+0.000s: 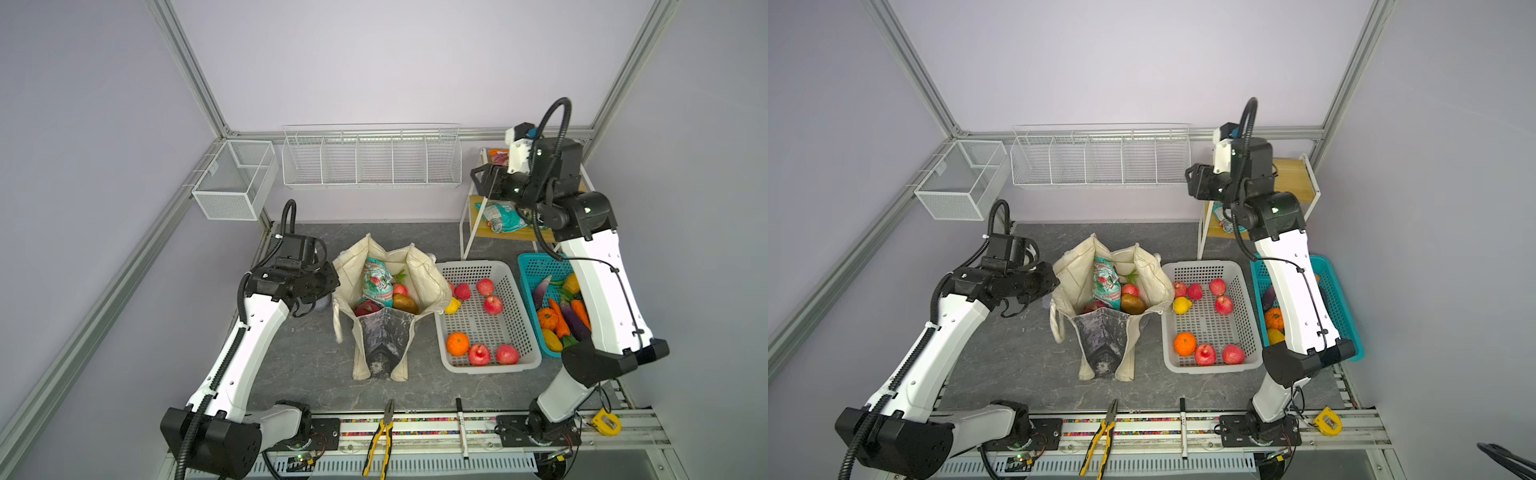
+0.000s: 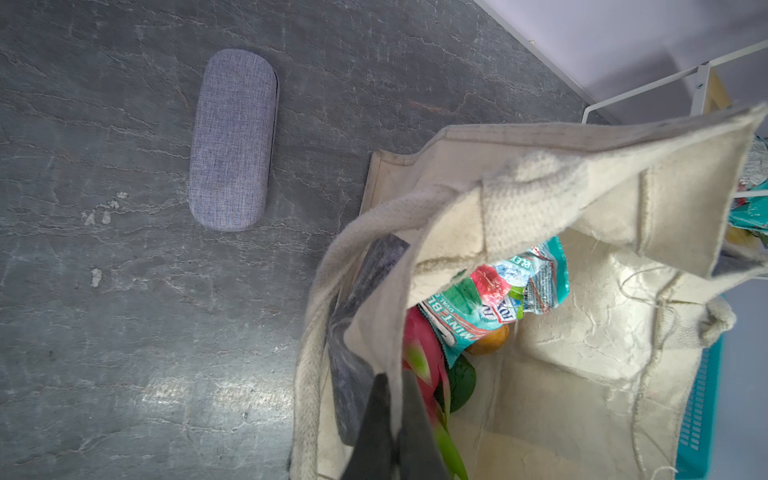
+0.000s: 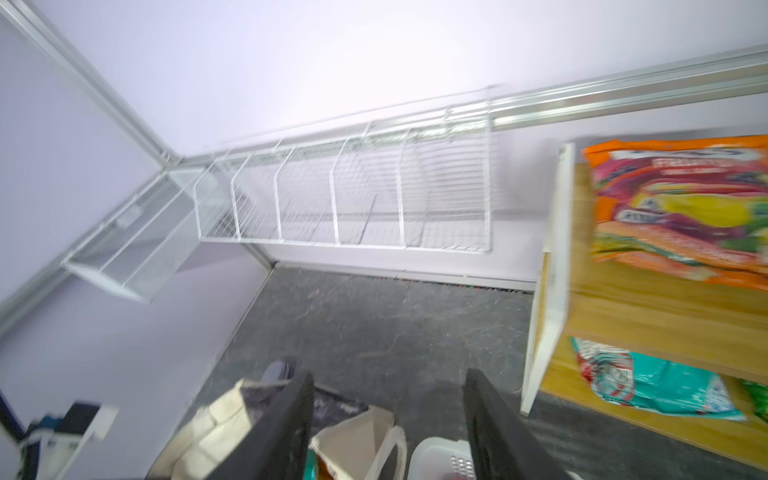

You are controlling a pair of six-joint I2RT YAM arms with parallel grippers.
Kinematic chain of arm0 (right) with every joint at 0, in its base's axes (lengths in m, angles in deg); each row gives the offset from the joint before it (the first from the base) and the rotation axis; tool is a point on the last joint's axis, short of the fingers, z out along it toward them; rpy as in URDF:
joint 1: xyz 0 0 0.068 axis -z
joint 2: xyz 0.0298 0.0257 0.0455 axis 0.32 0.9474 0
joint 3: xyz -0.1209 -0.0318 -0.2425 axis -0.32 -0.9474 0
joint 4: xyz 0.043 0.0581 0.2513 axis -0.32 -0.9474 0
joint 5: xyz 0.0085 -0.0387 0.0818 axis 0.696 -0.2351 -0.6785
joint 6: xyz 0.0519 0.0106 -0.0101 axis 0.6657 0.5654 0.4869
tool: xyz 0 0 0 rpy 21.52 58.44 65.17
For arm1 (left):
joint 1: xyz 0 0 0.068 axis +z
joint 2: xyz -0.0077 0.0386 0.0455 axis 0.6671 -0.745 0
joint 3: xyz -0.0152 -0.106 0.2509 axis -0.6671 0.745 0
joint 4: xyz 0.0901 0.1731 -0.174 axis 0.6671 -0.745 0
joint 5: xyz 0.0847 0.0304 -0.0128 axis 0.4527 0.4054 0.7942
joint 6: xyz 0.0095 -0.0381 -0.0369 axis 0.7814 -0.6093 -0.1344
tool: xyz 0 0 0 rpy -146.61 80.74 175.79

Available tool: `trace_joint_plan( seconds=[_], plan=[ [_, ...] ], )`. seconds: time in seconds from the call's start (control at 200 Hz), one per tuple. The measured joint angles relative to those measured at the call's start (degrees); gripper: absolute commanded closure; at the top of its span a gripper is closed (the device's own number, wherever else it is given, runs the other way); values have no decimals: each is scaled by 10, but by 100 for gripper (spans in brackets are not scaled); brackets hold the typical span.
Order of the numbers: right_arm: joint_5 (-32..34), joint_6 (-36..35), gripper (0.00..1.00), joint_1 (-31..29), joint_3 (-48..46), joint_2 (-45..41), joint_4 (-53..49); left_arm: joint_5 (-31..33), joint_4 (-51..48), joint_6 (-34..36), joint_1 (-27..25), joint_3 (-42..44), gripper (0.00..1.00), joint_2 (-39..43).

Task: Place the food into the grocery bag and tie it
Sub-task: 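Move the right gripper back to the shelf over the orange fruit candy bag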

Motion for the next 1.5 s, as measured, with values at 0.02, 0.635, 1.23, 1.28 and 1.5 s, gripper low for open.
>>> trace_joint_plan(
  seconds=[0.02, 0.635, 1.23, 1.28, 1.5],
  plan=[
    [-2, 11, 40, 14, -5, -2, 9, 0, 0, 0, 0, 0, 100, 0],
    [-129, 311, 38, 238, -40, 61, 93, 0, 6, 0, 0, 0, 100, -10],
    [-174, 345, 35, 265, 88, 203, 26, 2, 14, 0, 0, -4, 100, -30],
    [-173, 345, 34, 266, 89, 203, 24, 2, 14, 0, 0, -7, 100, -33],
    [-172, 346, 36, 268, 110, 222, 24, 2, 14, 0, 0, -17, 100, -48]
  ],
)
